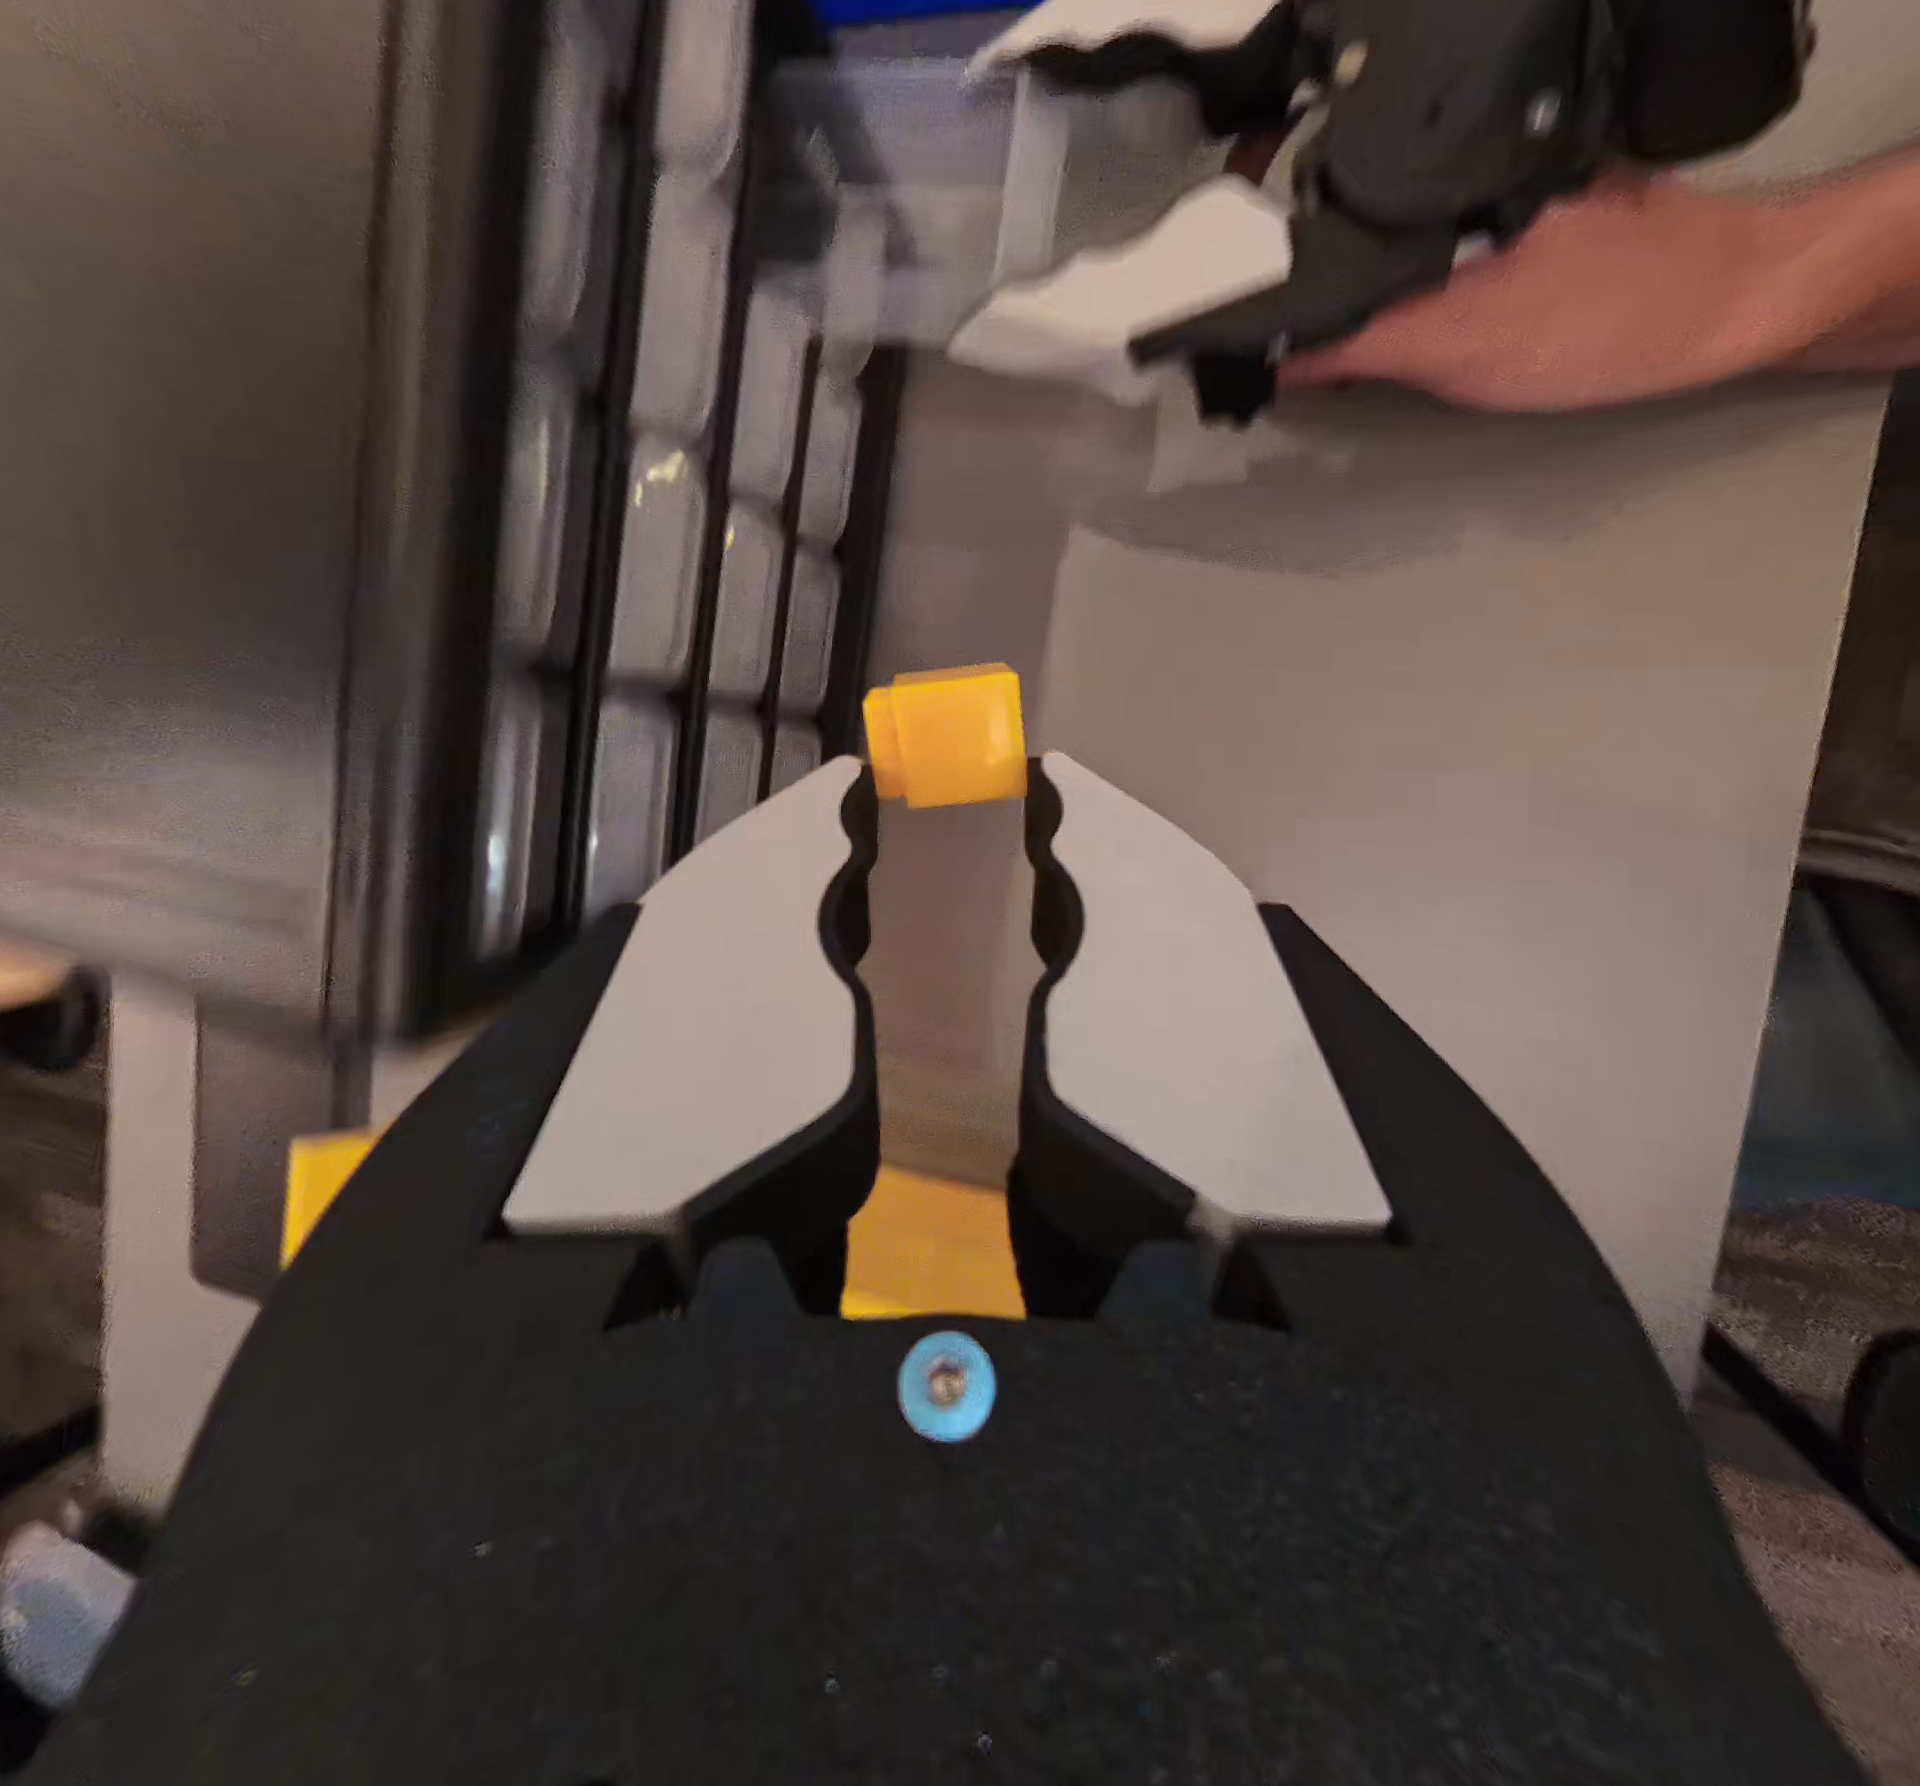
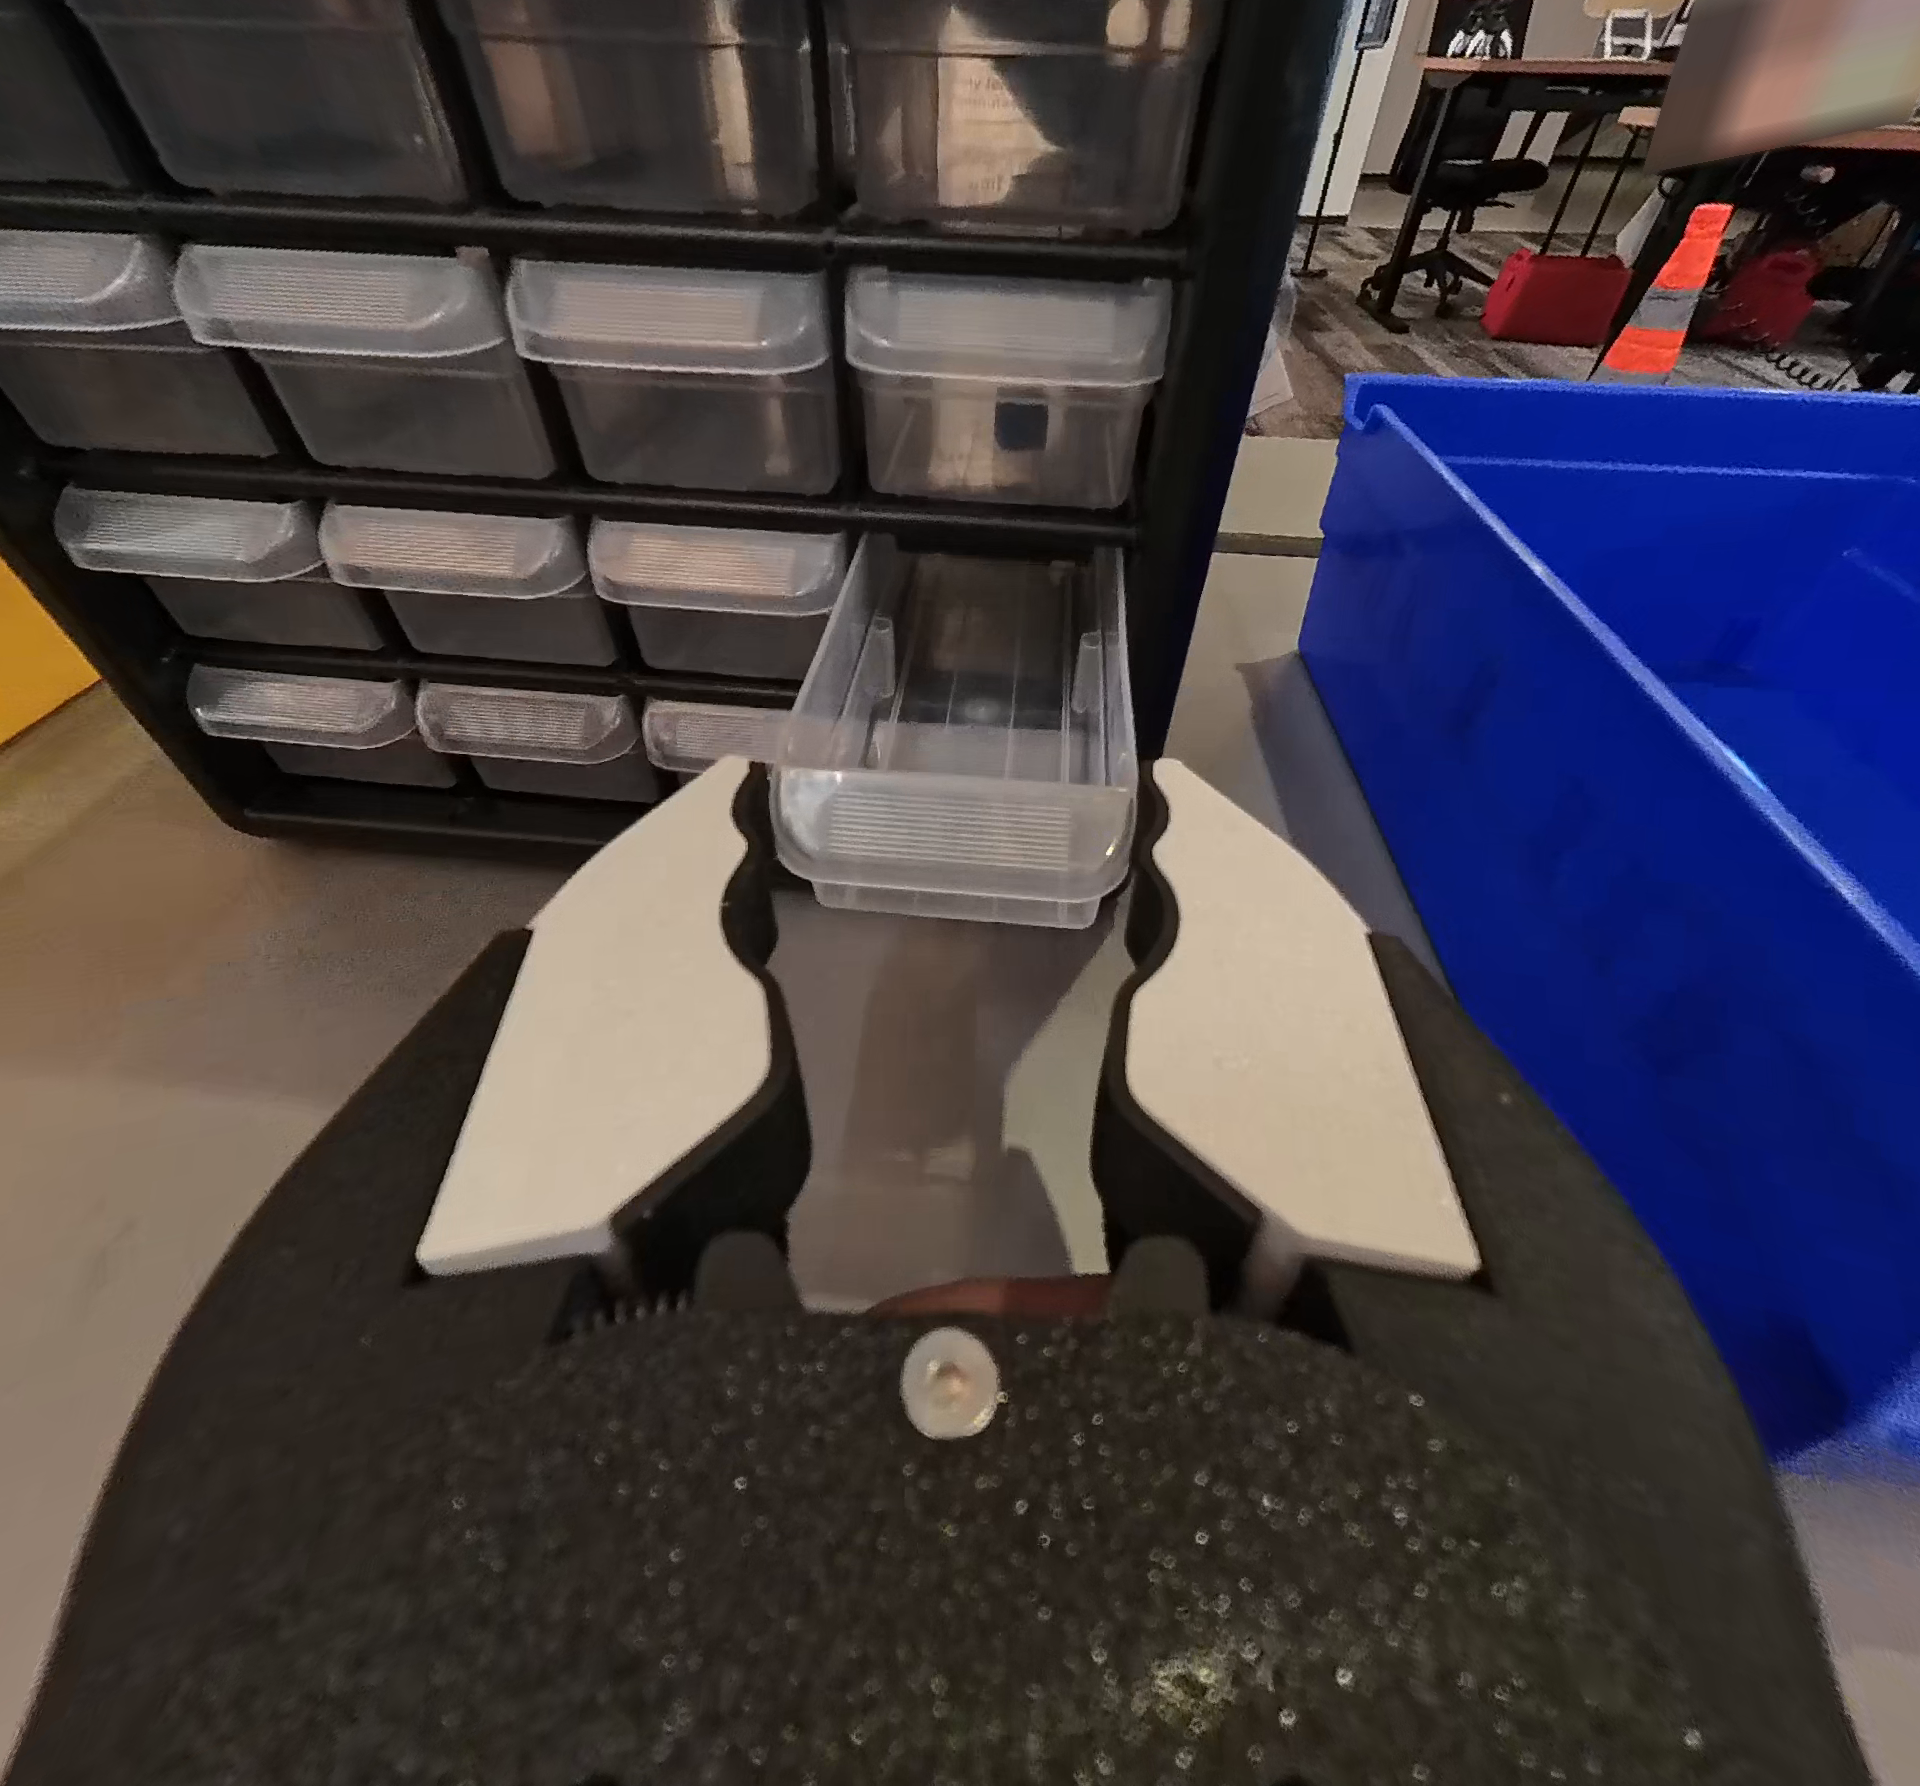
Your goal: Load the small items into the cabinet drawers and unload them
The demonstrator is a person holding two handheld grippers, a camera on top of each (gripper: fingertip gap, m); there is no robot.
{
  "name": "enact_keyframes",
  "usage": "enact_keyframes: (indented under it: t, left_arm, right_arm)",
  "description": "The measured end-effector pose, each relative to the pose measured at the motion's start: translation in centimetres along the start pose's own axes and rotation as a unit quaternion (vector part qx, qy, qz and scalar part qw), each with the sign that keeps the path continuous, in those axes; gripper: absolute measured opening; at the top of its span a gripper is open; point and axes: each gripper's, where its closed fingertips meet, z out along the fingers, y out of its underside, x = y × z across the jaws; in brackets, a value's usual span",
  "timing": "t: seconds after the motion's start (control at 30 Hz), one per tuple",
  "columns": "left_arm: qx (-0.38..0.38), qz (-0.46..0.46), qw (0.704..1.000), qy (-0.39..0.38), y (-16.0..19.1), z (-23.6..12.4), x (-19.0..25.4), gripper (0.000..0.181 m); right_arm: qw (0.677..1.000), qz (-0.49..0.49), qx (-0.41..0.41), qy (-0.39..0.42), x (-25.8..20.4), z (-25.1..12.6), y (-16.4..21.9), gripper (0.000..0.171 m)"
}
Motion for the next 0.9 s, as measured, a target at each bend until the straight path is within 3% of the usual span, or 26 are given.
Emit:
enact_keyframes:
  t: [0.13, 0.23, 0.53, 0.9]
  left_arm:
    - [-0.078, 0.039, 0.996, 0.014, -6.4, 6.5, 0.1, 0.027]
    - [-0.141, 0.035, 0.989, 0.032, -8.7, 10.4, -0.3, 0.026]
    - [-0.282, 0.051, 0.958, 0.026, -8.3, 14.7, -0.8, 0.027]
    - [-0.316, 0.05, 0.946, 0.045, -7.2, 16.7, 0.2, 0.027]
  right_arm:
    - [1.0, -0.004, -0.001, 0.0, -0.1, -0.5, 0.1, 0.066]
    - [1.0, 0.001, 0.001, -0.003, -0.1, -1.1, 0.2, 0.066]
    - [1.0, 0.024, -0.003, -0.014, 0.0, -2.0, 0.4, 0.066]
    - [1.0, 0.02, -0.007, -0.022, 0.1, -2.8, 0.8, 0.066]
